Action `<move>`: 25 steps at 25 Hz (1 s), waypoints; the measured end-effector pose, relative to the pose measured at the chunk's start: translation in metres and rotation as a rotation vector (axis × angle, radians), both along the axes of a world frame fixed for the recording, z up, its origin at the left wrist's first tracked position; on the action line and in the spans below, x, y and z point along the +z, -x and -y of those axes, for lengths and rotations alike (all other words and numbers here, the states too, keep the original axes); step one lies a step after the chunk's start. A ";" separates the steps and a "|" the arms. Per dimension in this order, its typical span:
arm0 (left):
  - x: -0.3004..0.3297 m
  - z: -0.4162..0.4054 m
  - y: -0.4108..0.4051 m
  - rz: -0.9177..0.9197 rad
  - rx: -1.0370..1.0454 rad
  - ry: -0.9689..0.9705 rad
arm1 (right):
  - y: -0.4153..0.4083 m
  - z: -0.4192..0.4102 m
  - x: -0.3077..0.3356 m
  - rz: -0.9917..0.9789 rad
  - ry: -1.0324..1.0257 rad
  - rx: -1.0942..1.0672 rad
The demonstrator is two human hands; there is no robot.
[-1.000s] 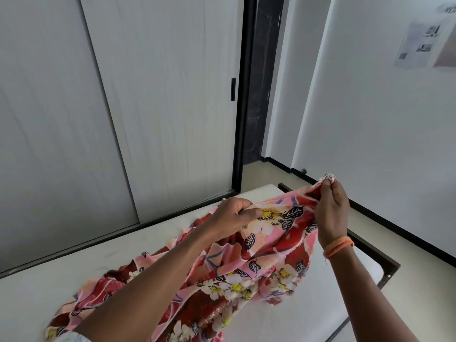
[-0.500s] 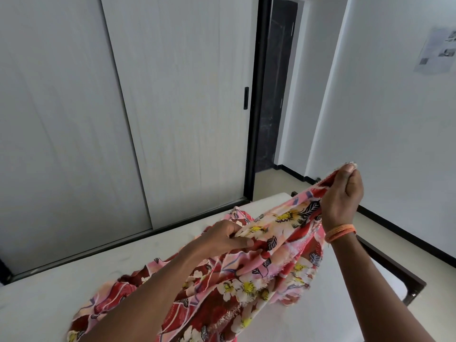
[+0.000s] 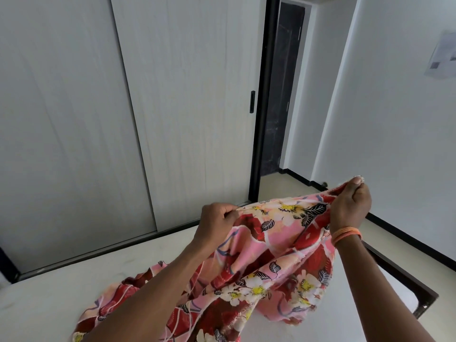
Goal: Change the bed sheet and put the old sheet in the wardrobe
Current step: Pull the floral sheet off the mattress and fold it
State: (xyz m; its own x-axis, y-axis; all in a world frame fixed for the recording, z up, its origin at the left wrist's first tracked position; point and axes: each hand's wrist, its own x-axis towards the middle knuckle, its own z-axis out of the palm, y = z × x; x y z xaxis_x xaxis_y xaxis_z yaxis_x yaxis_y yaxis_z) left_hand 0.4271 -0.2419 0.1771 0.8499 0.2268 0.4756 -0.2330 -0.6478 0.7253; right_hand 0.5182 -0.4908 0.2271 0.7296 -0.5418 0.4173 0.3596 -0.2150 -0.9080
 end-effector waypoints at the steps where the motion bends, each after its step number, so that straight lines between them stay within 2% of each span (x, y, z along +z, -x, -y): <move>1: 0.003 -0.001 0.000 0.029 0.028 0.013 | -0.003 0.000 -0.001 -0.019 -0.008 -0.015; 5: 0.026 0.003 0.007 0.003 -0.037 0.089 | -0.016 -0.002 -0.005 -0.128 -0.225 -0.036; 7: 0.039 0.008 0.006 -0.007 -0.104 0.123 | -0.003 -0.024 -0.004 -0.089 -0.314 0.061; 8: 0.048 0.014 0.007 0.001 -0.158 0.135 | 0.009 -0.044 -0.003 -0.041 -0.297 0.178; 10: 0.067 0.029 0.009 -0.014 -0.285 0.138 | 0.043 -0.086 0.001 0.077 -0.119 0.441; 12: 0.092 0.039 0.013 -0.044 -0.393 0.113 | 0.068 -0.109 0.007 0.270 0.076 0.563; 15: 0.120 0.034 0.022 -0.073 -0.459 0.081 | 0.066 -0.104 0.021 0.384 0.210 0.473; 18: 0.120 0.024 0.027 -0.169 -0.517 0.082 | 0.061 -0.090 0.043 0.430 0.316 0.430; 25: 0.054 0.032 0.019 -0.197 -0.274 -0.060 | 0.054 -0.060 0.092 0.530 0.150 0.483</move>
